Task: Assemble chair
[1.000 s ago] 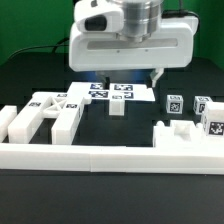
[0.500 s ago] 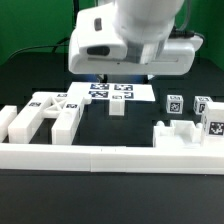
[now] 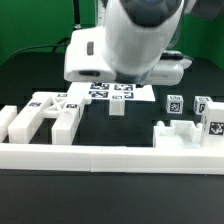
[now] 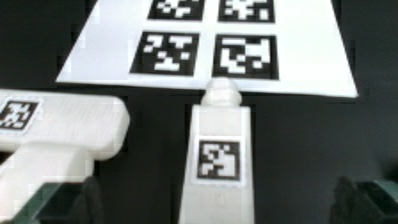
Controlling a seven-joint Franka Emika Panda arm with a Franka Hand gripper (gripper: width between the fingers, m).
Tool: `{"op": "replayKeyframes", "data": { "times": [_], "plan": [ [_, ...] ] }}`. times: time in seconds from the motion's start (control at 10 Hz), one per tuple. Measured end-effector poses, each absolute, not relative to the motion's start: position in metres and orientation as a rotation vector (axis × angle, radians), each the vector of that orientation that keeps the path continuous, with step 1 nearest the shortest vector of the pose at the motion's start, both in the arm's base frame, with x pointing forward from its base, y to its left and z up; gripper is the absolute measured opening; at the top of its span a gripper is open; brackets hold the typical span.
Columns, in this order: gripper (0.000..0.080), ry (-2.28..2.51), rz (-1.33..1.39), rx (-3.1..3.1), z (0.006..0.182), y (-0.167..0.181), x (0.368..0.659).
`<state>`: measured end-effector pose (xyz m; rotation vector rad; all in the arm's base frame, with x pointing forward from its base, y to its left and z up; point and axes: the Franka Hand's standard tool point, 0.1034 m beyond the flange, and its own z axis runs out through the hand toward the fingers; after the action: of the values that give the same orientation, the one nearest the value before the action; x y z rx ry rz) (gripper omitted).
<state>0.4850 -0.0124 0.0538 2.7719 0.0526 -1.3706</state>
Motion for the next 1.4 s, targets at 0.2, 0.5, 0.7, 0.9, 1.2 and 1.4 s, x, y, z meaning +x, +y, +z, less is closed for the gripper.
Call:
{"op": "replayKeyframes", "data": {
  "times": [0.2,0.5,0.7,0.9,1.2,1.4],
  "plan": [
    [0.0649,0.042,-1.381,2.772,0.051,-0.015,0.482],
    [0.0649,0.006,-1.443,2.724,0.028,-0.016,0.463],
    [0.0649,-0.102,-1.505,2.639,0.012,-0.015,0.449],
    [0.0518,-0.095,-1.492,2.646,0.012,-0.016,0.452],
    [0.0285,-0.097,-1.494,2.645,0.011,-0.017,0.452],
    [0.0285,-0.099,-1.494,2.645,0.011,-0.017,0.452]
  ]
}}
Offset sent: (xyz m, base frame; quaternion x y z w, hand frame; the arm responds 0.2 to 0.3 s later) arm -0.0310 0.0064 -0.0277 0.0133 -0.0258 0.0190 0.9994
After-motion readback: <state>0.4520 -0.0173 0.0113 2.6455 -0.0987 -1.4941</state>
